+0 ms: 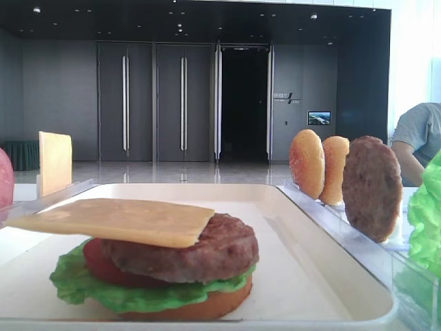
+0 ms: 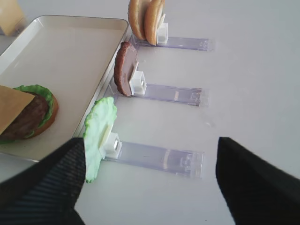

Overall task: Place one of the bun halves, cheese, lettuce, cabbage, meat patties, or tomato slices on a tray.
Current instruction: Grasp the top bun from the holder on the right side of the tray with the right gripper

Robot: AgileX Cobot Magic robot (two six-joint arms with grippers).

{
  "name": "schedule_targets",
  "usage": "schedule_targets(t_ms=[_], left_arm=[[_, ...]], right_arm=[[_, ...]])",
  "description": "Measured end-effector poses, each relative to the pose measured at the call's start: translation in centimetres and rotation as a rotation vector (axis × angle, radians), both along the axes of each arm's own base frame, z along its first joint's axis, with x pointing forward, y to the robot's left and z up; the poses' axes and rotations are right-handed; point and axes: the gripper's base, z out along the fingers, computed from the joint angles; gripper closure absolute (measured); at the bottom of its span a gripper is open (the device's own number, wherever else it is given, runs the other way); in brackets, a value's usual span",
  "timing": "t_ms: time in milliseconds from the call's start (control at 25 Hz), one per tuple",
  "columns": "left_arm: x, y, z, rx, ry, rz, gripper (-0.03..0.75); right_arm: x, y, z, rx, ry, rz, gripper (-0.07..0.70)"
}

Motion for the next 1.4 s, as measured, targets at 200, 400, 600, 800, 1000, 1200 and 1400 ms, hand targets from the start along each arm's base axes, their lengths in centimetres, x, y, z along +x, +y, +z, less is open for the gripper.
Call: schedule_targets(t_ms=[200,400,600,800,1000,1200,1400], left_arm=[[0.0,0.0,0.0,0.000,0.000,0.000,0.715],[0.0,0.0,0.0,0.000,0.000,0.000,0.715],[0.0,0.0,0.0,0.000,0.000,0.000,0.715],[0.0,0.0,0.0,0.000,0.000,0.000,0.715],[0.0,0.0,0.0,0.000,0.000,0.000,0.715],[0.0,0.0,0.0,0.000,-0.001,0.000,0.715],[0.0,0.0,0.0,0.000,-0.001,0.000,0.715]], right_arm=[[0.0,0.0,0.0,0.000,0.000,0.000,0.090],[0.0,0.0,0.0,0.000,0.000,0.000,0.090],[0.0,-0.1,0.0,0.010,0.006,-0.019,0.090],[0.6,-0.1,0.0,0.019,0.052,-0.034,0.090],[3.3,0.2,0.2,0.021,0.229,-0.057,0.090],[7.0,0.5,2.0,0.013,0.381,-0.101,0.090],[10.9,0.5,4.3,-0.011,0.468,-0.161,0.090]])
